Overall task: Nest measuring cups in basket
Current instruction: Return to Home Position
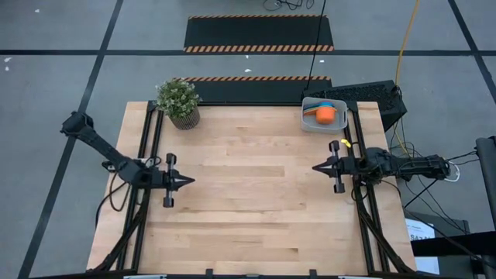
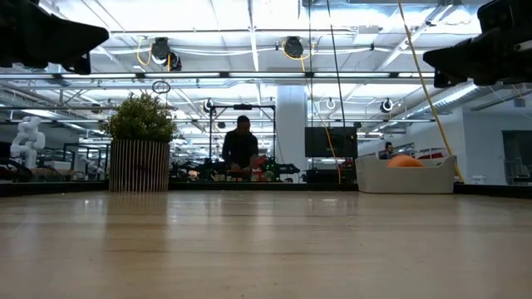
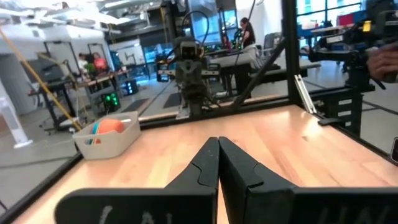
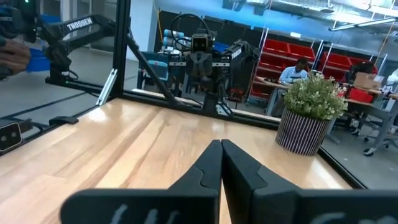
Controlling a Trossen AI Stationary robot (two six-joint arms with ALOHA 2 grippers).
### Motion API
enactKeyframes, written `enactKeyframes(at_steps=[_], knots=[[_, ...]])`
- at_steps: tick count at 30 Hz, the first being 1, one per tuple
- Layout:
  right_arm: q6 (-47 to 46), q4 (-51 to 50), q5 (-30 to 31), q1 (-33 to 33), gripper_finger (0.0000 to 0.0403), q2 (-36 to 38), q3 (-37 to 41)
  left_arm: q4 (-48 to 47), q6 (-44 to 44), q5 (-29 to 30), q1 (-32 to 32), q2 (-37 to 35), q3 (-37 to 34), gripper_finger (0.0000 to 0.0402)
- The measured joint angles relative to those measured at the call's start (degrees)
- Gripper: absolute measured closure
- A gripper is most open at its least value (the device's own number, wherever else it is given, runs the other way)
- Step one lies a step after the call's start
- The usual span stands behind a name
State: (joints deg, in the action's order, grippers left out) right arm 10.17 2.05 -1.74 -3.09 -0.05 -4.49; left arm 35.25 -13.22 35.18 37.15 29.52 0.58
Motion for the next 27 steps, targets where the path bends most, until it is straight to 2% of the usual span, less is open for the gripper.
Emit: enactKeyframes(at_steps=[7, 18, 22, 27], knots=[[-0.22, 3.93, 0.05, 0.0, 0.0403, -0.01, 1.17, -6.49, -6.43, -0.02, 0.44, -9.01, 0.0, 0.0392], [-2.28, 2.36, 0.13, 0.0, 0.0403, -0.11, 1.18, -28.07, -5.68, -0.19, -3.33, -29.53, 0.0, 0.0397], [-1.24, 2.42, 0.18, 0.0, 0.0403, -0.09, 1.18, -28.7, -5.84, 0.18, -5.5, -29.36, 0.04, 0.0398], [5.05, 2.86, 0.37, 0.0, 0.0403, -0.18, 1.18, -29.9, -5.49, -1.14, -9.13, -29.37, 0.02, 0.0394]])
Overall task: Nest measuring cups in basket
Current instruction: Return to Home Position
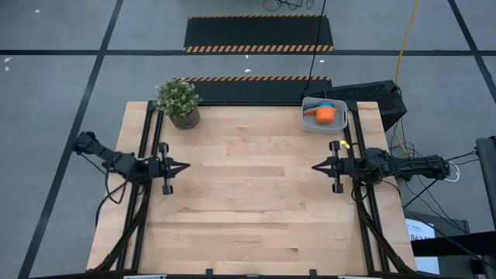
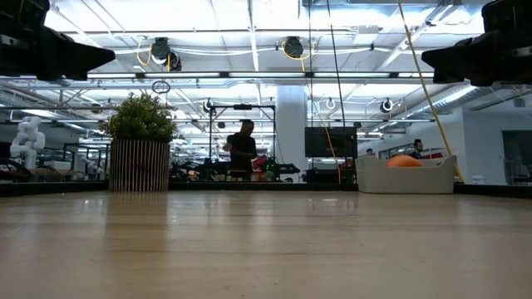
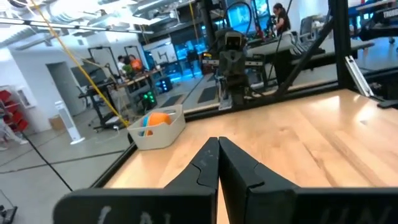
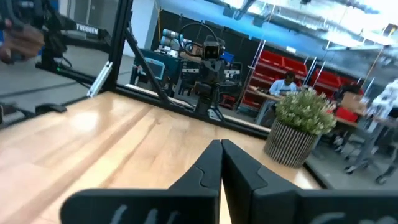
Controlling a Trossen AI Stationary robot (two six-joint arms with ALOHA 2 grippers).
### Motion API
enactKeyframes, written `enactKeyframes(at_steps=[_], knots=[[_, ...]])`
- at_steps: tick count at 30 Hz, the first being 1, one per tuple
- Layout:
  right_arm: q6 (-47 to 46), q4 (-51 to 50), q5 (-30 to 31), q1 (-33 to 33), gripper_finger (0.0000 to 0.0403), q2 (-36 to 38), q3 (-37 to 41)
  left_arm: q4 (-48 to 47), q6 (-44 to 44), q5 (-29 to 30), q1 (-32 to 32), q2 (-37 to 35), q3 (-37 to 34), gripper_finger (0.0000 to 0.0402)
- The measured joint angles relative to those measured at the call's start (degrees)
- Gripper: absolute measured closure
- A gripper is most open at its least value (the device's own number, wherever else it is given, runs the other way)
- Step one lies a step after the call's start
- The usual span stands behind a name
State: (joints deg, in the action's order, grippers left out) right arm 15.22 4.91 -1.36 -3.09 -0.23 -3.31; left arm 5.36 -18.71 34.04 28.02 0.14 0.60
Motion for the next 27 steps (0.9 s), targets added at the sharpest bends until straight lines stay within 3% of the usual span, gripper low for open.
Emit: enactKeyframes(at_steps=[6, 13, 27], knots=[[2.01, -2.01, 0.0, 0.0, 0.0403, -0.06, 0.0, -1.12, 3.41, -6.87, -6.03, 0.02, 0.02, 0.0397], [2.19, -1.73, -0.07, 0.0, 0.0403, 0.05, 0.0, -1.39, 4.77, -7.05, -10.08, 0.11, 0.02, 0.0398], [2.6, -3.03, -0.15, 0.0, 0.0403, 0.09, -0.02, -1.61, 5.97, -7.06, -10.37, 0.17, 0.04, 0.0394]])
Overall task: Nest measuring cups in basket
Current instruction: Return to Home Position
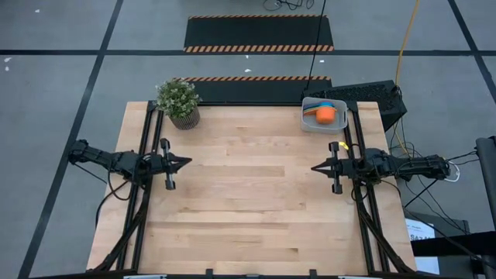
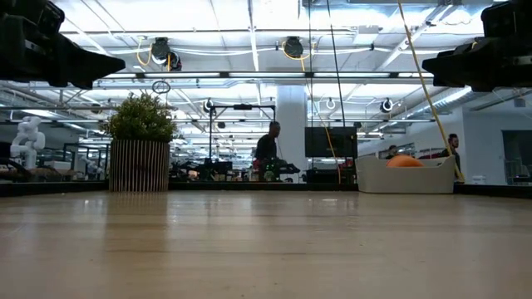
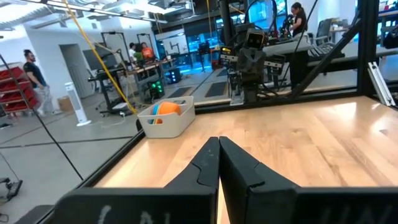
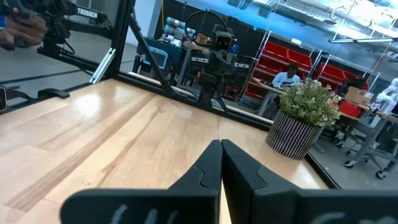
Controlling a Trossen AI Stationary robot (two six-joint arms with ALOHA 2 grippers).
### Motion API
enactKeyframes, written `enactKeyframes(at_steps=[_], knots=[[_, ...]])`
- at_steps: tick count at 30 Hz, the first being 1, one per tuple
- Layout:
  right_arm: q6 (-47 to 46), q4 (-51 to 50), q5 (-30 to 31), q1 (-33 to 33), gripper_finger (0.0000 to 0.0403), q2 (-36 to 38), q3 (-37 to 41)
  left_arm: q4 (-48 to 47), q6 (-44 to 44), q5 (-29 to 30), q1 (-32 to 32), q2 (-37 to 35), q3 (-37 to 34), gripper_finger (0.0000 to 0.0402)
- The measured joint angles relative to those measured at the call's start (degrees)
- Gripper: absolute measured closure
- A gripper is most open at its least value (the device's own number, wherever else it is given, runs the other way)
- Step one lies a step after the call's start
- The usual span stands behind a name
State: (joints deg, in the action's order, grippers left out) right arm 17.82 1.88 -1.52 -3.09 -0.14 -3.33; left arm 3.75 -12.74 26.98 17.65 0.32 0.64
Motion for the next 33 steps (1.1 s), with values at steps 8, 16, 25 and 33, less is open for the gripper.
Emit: enactKeyframes(at_steps=[8, 16, 25, 33], knots=[[2.21, -0.02, -0.08, 0.0, 0.0403, 0.02, 0.0, -0.03, 0.42, 0.0, 0.0, 0.04, 0.0, 0.0394], [3.97, -1.13, -0.11, 0.0, 0.0403, 0.02, -0.09, -0.07, 0.99, 0.0, 0.0, 0.04, 0.0, 0.0385], [-0.02, -4.97, -0.09, 0.0, 0.0403, 0.02, -0.26, -0.07, 0.92, 0.02, 0.0, 0.04, 0.0, 0.0389], [-2.2, -1.42, -4.99, -1.03, 0.0403, -0.01, 2.06, -0.09, 1.36, 0.0, 0.0, 0.04, 0.0, 0.0397]])
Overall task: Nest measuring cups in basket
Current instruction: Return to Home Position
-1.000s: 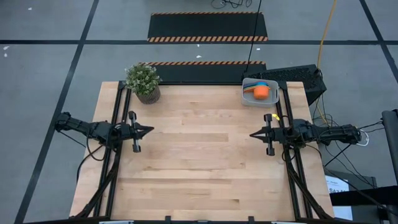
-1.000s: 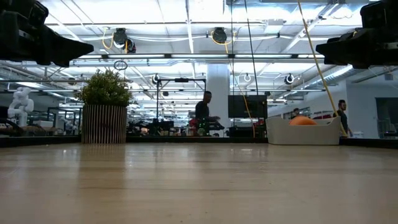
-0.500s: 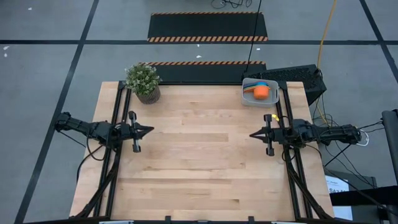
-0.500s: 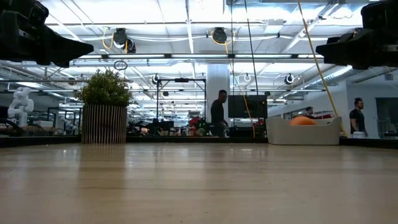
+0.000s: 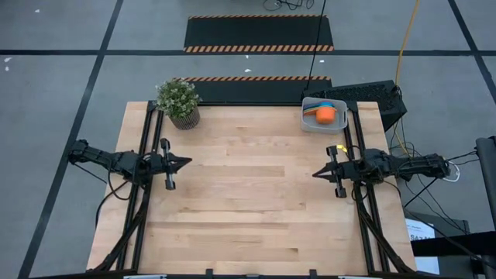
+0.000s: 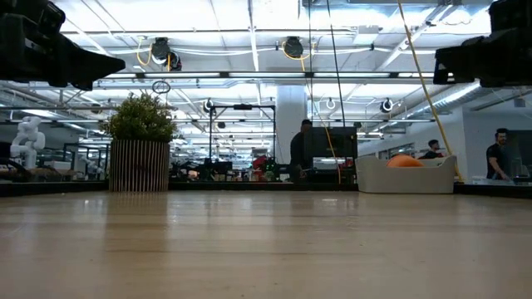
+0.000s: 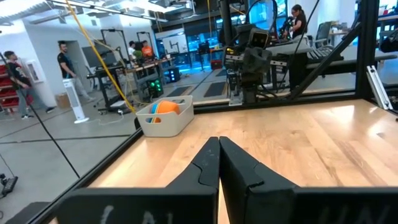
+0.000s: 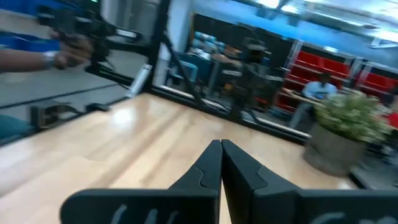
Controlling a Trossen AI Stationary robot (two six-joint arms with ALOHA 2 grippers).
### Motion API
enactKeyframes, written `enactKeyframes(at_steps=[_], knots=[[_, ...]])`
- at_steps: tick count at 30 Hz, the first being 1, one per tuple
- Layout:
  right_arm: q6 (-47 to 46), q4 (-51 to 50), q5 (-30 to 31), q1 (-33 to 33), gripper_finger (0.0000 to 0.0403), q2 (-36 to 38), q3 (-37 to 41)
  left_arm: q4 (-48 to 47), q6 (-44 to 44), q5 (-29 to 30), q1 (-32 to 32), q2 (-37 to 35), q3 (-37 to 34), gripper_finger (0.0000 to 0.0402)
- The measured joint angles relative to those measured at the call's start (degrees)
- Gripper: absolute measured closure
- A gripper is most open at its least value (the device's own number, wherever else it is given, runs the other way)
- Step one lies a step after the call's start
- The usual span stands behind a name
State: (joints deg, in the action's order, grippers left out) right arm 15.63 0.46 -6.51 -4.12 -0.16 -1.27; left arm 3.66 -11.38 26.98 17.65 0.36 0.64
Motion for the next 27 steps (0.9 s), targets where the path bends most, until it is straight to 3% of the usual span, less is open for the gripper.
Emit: enactKeyframes(at_steps=[15, 24, 27], knots=[[-2.54, 1.43, -0.92, -7.65, 0.0403, -0.1, 0.33, -0.01, 1.25, -0.15, 0.13, 0.02, 0.0, 0.0395], [0.24, 1.38, 9.7, -7.48, 0.0403, -0.12, 0.41, 0.0, 2.14, -0.2, 0.13, 0.02, 0.0, 0.0396], [0.25, 1.43, 10.7, -6.55, 0.0403, -0.12, 0.41, 0.0, 2.78, -0.17, 0.13, 0.02, 0.0, 0.0395]])
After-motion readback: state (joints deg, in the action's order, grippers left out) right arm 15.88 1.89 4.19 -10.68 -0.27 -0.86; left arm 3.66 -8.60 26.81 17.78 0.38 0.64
